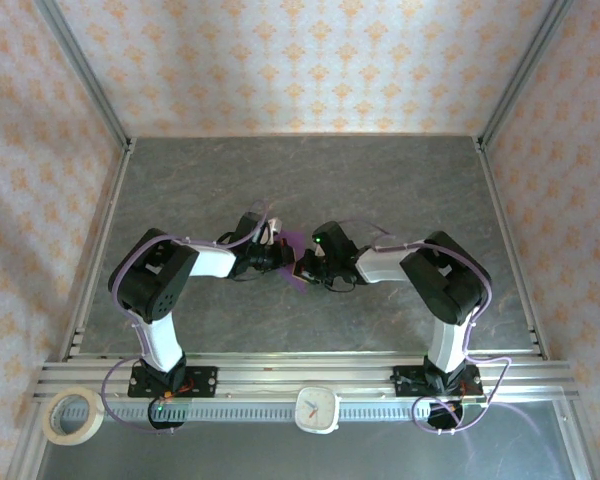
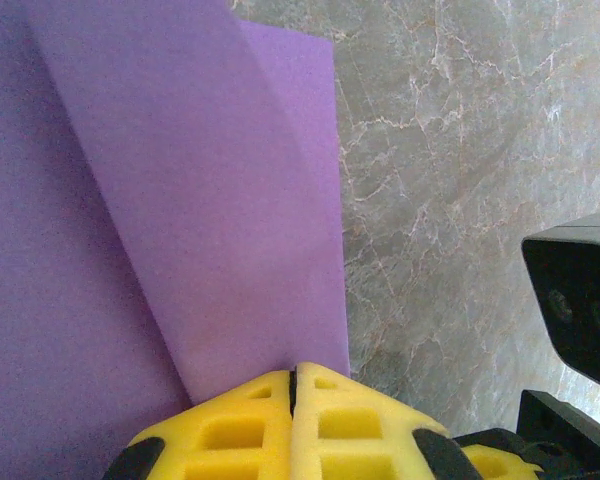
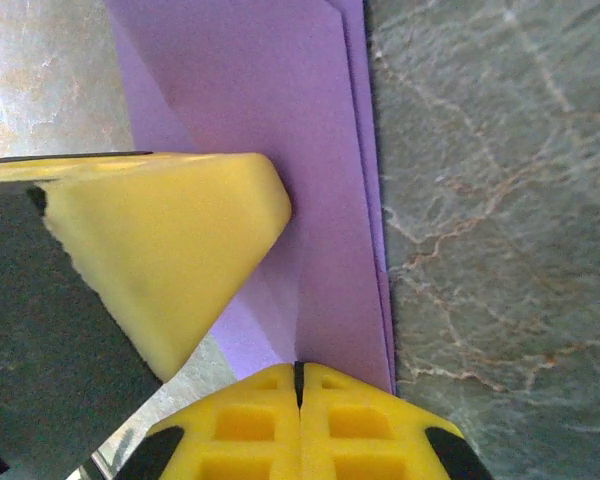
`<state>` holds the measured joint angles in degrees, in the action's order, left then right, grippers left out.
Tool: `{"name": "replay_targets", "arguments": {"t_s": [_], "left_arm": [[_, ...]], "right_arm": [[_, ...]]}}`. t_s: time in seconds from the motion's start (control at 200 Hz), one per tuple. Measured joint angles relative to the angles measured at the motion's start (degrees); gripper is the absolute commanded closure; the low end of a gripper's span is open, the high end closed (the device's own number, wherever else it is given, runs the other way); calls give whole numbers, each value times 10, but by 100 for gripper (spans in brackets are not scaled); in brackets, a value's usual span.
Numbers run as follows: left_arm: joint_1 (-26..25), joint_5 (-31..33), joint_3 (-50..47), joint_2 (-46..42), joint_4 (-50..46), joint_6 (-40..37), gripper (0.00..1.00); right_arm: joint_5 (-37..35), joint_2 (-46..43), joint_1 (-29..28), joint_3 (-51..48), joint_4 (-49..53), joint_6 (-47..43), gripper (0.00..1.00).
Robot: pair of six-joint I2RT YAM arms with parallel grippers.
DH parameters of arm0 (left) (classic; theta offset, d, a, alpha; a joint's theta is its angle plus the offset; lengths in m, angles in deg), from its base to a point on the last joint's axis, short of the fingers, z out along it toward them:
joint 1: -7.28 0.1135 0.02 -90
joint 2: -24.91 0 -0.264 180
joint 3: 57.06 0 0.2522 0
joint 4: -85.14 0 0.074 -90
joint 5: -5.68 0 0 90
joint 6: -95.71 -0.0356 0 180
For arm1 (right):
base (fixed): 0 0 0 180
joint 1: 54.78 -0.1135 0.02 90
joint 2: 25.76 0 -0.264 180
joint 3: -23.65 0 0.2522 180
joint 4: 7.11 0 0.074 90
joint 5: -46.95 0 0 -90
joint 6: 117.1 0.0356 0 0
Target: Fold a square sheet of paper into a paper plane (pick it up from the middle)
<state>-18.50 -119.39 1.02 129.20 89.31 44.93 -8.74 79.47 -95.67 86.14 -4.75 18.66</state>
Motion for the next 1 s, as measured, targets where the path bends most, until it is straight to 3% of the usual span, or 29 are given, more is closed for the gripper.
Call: {"name": "replay_targets", "arguments": {"t_s": [0.601, 1.001], "left_arm": [[-2, 2, -15, 0, 31, 34, 100], [-2, 6, -15, 0, 33, 34, 100]], "right_arm": [[1, -55, -6, -12, 37, -28, 100], [6, -17, -15, -17, 9, -21, 100]]}}
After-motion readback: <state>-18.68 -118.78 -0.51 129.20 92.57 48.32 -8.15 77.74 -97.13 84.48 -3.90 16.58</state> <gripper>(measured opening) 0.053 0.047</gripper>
